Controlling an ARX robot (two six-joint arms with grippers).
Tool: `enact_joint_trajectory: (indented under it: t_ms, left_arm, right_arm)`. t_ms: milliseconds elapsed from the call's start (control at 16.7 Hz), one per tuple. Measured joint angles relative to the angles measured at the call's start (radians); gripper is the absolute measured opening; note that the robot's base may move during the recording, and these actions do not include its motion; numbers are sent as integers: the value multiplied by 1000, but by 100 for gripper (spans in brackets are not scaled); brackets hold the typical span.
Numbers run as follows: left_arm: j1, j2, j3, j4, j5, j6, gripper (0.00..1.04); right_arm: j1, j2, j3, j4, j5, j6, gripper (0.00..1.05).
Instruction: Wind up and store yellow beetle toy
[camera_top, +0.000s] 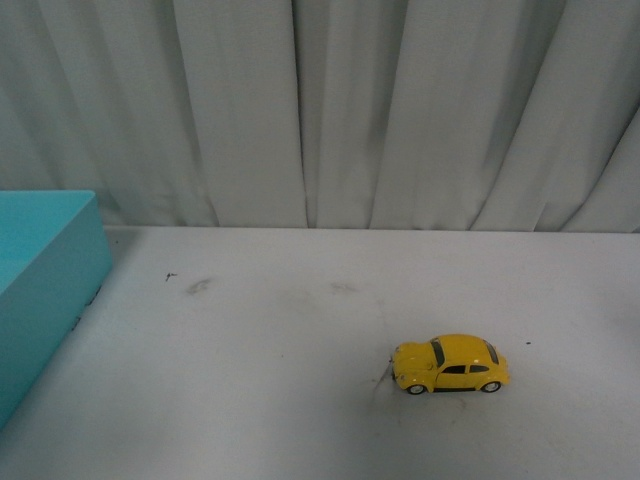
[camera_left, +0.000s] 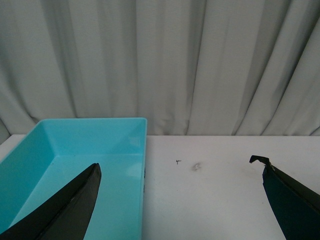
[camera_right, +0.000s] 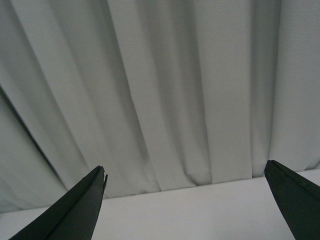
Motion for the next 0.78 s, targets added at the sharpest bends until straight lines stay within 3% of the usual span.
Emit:
enact_joint_trajectory:
  t_ms: [60,240,300,420,480,780]
  left_arm:
    - [0,0,0,0,0,0,98]
    - [0,0,0,0,0,0,98]
    - [0,0,0,0,0,0,98]
    - [0,0,0,0,0,0,98]
    - [0,0,0,0,0,0,98]
    - [0,0,0,0,0,0,98]
  right_arm:
    - [103,433,291,23,45,-80,98]
    - [235,726,567,-128,-115,-307,98]
    - [282,830,663,-316,-291,-545,98]
    - [296,840,675,-500,-424,-739,98]
    - [302,869,732,-703,-512,-991,98]
    - [302,1053,885,-1095,-514,-1504,98]
